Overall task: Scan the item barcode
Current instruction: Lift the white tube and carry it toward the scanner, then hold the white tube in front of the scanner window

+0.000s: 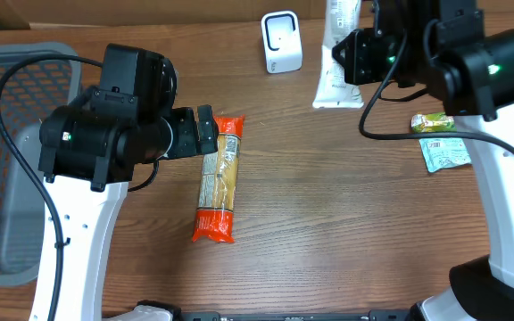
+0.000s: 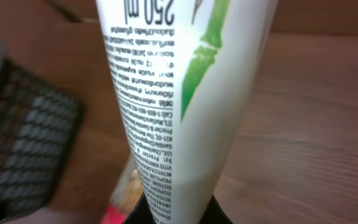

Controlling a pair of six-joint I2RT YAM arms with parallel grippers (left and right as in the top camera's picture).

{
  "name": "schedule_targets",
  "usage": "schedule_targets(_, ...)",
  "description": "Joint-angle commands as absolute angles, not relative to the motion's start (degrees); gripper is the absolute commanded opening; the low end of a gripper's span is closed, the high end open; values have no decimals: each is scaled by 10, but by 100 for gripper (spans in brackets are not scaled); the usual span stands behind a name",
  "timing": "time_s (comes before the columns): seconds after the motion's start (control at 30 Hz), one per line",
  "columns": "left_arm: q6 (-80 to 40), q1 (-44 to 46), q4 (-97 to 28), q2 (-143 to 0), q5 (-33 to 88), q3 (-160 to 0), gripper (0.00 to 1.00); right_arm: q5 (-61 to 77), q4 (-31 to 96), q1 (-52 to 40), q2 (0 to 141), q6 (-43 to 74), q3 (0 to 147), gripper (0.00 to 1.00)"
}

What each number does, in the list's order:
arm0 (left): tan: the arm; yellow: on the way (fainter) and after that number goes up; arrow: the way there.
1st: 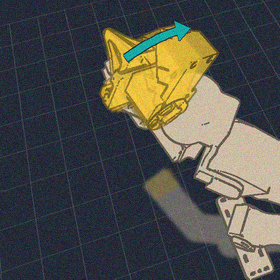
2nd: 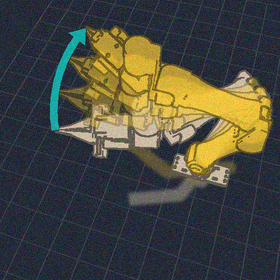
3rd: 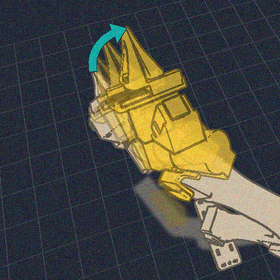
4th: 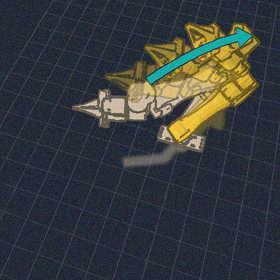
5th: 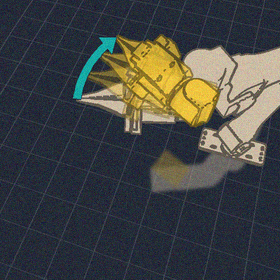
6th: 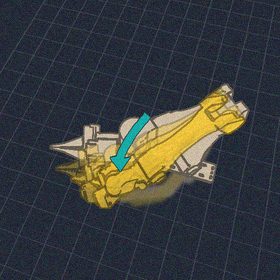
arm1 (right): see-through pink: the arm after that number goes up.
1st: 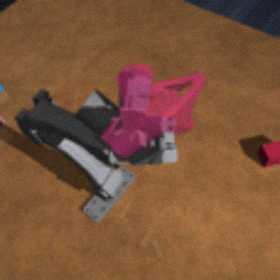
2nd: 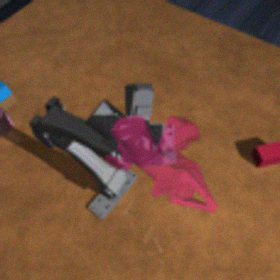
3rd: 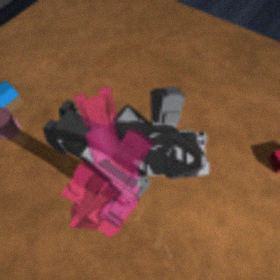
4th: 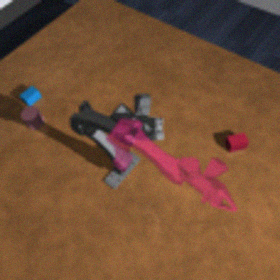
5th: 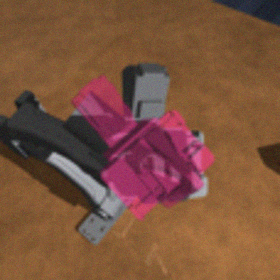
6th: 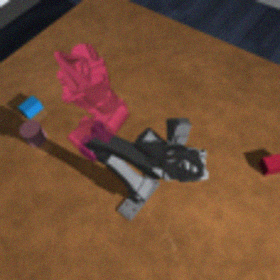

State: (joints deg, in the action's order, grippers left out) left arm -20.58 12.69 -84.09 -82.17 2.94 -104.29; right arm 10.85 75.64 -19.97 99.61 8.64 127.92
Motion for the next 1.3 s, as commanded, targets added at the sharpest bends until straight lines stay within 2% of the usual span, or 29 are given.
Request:
schedule_targets(0.0, -193, 128, -840, -823, 28, -1052, 100, -70, 727, -237, 1013, 48, 1297, 4)
schedule_targets(0.23, -193, 128, -840, -823, 28, -1052, 99, -318, 639, -294, 1103, 4, 1297, 4)
schedule_targets(0.43, -193, 128, -840, -823, 28, -1052, 100, -393, 583, -295, 1196, -172, 1296, 4)
schedule_targets(0.8, -193, 128, -840, -823, 28, -1052, 100, -507, 350, -296, 1348, -363, 1286, 4)
schedule_targets(1.1, -193, 128, -840, -823, 28, -1052, 100, -569, 205, -296, 1439, -385, 1286, 4)
schedule_targets(1.27, -193, 128, -840, -823, 28, -1052, 100, -570, 196, -296, 1468, -384, 1286, 4)
